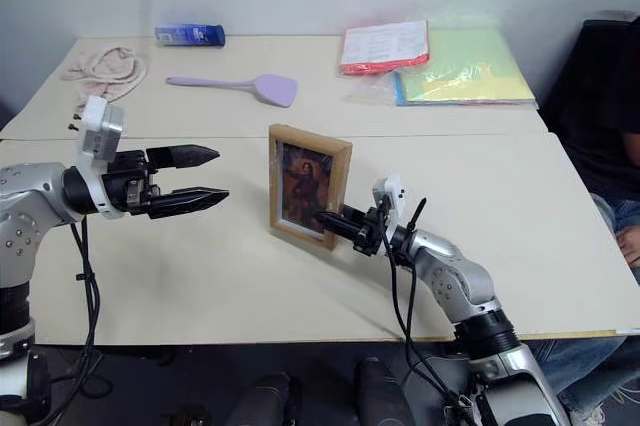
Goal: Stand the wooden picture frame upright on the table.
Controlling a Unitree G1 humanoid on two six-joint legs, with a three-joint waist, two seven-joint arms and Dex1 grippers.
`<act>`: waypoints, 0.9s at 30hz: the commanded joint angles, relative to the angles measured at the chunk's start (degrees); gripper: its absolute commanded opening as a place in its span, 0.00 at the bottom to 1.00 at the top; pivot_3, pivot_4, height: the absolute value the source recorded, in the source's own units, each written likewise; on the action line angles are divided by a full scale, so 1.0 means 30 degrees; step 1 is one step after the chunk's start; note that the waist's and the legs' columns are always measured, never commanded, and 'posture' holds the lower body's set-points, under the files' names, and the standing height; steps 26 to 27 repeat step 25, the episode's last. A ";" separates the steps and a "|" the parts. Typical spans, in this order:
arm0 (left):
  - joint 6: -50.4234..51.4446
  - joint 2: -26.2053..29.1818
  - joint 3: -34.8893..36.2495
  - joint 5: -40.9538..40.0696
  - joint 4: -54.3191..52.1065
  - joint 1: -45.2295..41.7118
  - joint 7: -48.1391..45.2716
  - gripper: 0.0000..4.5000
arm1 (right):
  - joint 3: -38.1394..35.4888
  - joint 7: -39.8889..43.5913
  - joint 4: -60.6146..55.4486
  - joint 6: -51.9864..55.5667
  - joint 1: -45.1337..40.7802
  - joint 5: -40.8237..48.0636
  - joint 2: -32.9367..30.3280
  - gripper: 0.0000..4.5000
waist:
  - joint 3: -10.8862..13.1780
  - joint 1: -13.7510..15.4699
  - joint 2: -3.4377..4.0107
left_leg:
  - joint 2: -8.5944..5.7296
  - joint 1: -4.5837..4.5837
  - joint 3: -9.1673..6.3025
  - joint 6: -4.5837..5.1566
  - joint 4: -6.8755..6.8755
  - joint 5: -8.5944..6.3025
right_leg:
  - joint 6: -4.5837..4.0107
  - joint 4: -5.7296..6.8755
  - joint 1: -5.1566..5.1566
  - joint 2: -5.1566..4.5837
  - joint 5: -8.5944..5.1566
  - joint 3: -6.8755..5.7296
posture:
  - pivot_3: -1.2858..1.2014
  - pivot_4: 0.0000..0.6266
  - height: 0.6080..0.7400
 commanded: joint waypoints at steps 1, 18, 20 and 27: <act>0.0000 0.0380 0.0023 -0.0471 -0.0492 -0.0273 0.0020 1.00 | -0.0185 0.0995 0.0111 -0.0443 0.0814 -0.1513 -0.0059 0.47 | -0.0003 0.0012 -0.0006 | -0.0001 -0.0001 -0.0001 0.0000 0.0000 0.0000 | 0.0000 -0.0002 0.0001 -0.0001 0.0000 0.0000 | 0.52 0.24 1.00; -0.2423 0.0285 -0.2673 0.1117 0.3177 -0.1843 -0.2116 1.00 | -1.0385 0.3373 -1.0254 0.5478 0.7473 0.1741 -1.0239 0.98 | -0.0004 0.0364 -0.0012 | -0.0011 0.0028 -0.0007 0.0113 -0.0024 -0.0062 | 0.0008 -0.0166 0.0062 -0.0001 0.0005 -0.0006 | 0.52 0.24 1.00; -0.2672 0.0404 -0.2827 0.1280 0.3500 -0.1983 -0.2410 1.00 | -1.2283 0.3448 -1.0587 0.6597 0.8265 0.2622 -1.1243 0.98 | -0.0004 0.0390 -0.0014 | -0.0008 0.0030 -0.0010 0.0116 -0.0038 -0.0064 | 0.0008 -0.0178 0.0068 0.0005 0.0004 -0.0008 | 0.52 0.24 1.00; -0.3436 0.0549 -0.3021 0.1852 0.4679 -0.2710 -0.2909 1.00 | -1.6356 0.4322 -1.0763 0.8883 0.9652 0.4925 -1.2618 0.98 | 0.0001 0.0537 -0.0006 | -0.0011 0.0055 -0.0005 0.0141 -0.0024 -0.0076 | 0.0017 -0.0193 0.0121 0.0004 0.0009 -0.0004 | 0.52 0.24 1.00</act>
